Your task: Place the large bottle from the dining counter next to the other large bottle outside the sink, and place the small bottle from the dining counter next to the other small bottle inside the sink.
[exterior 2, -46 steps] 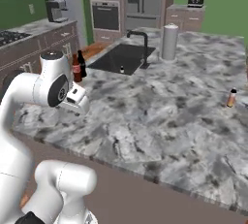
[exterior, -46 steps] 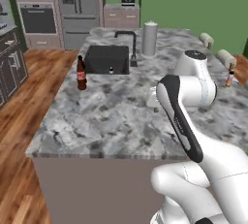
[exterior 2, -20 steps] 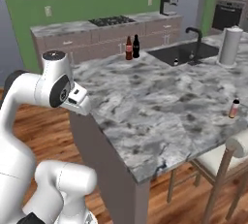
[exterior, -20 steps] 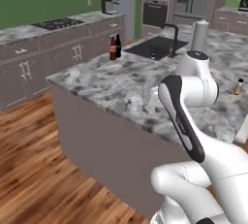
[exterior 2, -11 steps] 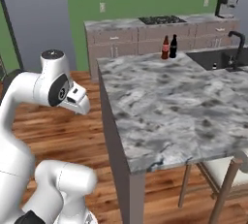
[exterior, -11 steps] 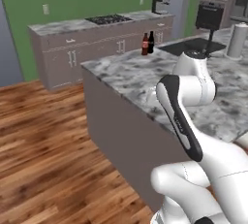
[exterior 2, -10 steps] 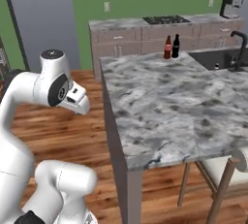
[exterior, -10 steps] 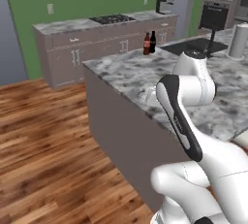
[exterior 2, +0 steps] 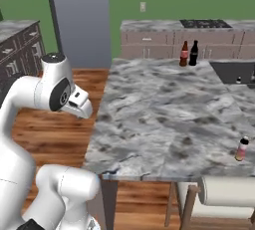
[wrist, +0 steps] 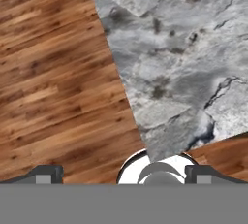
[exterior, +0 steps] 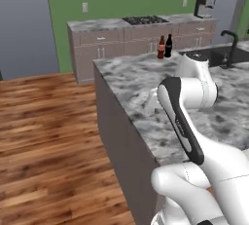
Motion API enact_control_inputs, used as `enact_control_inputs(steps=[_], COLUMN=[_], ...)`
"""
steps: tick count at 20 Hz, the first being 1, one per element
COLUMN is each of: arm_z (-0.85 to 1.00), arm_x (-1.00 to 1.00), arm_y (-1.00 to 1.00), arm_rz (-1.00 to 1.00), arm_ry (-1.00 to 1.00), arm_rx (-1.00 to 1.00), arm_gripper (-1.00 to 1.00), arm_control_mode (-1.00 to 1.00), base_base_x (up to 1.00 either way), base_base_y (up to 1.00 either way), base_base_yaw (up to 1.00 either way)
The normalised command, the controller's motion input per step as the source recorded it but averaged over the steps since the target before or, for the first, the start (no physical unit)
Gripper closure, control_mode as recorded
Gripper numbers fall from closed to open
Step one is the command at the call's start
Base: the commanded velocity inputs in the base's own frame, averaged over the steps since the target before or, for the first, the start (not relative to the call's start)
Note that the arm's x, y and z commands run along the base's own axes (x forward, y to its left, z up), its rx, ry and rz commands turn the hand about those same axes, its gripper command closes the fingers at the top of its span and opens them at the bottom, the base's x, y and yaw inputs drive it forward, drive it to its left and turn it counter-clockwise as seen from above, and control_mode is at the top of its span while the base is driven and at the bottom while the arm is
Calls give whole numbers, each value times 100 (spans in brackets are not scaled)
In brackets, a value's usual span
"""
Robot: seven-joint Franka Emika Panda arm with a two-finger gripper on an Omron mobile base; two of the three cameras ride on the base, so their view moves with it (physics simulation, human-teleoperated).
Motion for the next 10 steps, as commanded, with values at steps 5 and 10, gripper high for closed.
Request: enact_control_inputs(steps=[5,10], arm_z=[0,0], arm_x=[0,0], arm_y=[0,0], arm_rz=[0,0], arm_ry=[0,0], arm_rx=[0,0], arm_gripper=[-100,-100], arm_control_mode=[100,100], base_base_x=[0,0], base_base_y=[-100,-100], base_base_yaw=[31,31])
